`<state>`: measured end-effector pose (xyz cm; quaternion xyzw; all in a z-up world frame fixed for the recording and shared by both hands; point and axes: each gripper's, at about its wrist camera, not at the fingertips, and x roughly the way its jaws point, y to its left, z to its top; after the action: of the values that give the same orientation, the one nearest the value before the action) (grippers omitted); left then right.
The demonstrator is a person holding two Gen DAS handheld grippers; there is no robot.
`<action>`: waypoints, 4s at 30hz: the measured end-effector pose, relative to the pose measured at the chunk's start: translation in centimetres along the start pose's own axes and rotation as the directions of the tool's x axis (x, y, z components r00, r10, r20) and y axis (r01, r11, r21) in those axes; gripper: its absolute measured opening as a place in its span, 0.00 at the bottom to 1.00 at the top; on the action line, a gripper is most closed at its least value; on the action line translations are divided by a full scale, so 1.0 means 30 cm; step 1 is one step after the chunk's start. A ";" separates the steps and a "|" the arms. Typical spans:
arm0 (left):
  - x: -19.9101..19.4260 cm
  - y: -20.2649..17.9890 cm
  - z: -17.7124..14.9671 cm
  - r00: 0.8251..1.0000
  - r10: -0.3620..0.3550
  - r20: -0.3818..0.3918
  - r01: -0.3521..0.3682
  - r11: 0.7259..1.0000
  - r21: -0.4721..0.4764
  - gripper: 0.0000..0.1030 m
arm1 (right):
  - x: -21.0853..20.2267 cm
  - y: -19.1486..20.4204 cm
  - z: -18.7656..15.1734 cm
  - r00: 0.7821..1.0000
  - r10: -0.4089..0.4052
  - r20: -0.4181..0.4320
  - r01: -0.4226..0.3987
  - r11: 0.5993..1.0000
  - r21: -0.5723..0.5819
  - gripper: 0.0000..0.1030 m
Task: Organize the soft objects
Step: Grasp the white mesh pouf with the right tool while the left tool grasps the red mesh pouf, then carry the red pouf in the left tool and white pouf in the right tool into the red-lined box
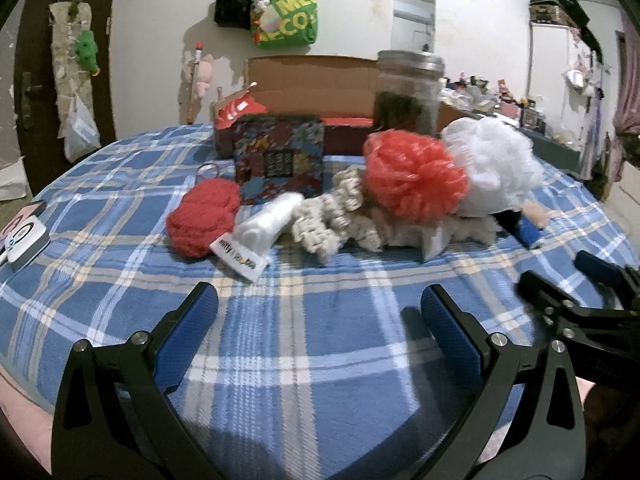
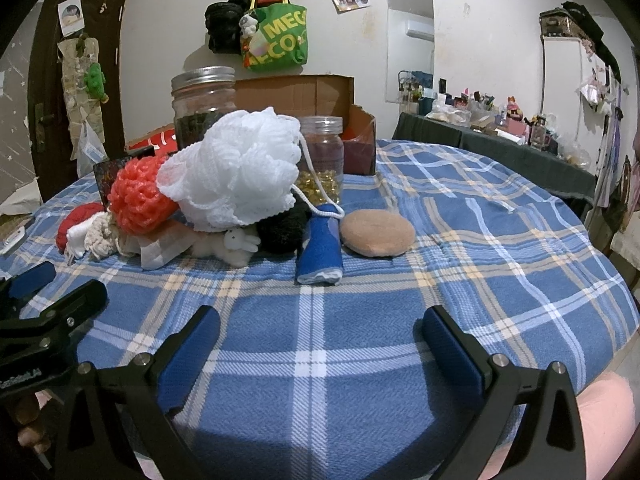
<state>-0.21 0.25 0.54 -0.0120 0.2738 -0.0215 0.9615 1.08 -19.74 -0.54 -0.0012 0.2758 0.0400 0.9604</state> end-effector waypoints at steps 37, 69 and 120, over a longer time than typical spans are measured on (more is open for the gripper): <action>0.146 -0.094 0.292 0.960 -0.239 -0.145 0.261 0.953 0.155 0.63 | 0.166 -0.056 0.325 0.881 0.465 -0.087 -0.463 0.885 0.043 0.78; -0.014 0.016 0.422 0.968 -0.251 0.011 0.244 0.952 0.183 0.39 | -0.068 -0.067 0.450 0.901 0.405 0.156 -0.402 0.914 -0.052 0.25; 0.971 -0.021 0.990 0.909 -0.160 -0.385 0.284 0.913 0.292 0.39 | 1.036 0.143 1.075 0.911 0.209 -0.355 -0.291 0.936 -0.196 0.25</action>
<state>40.15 -1.43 10.49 0.1274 0.4305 -0.1814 0.8749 44.09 -12.32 10.41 -0.0906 0.4226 0.1965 0.8801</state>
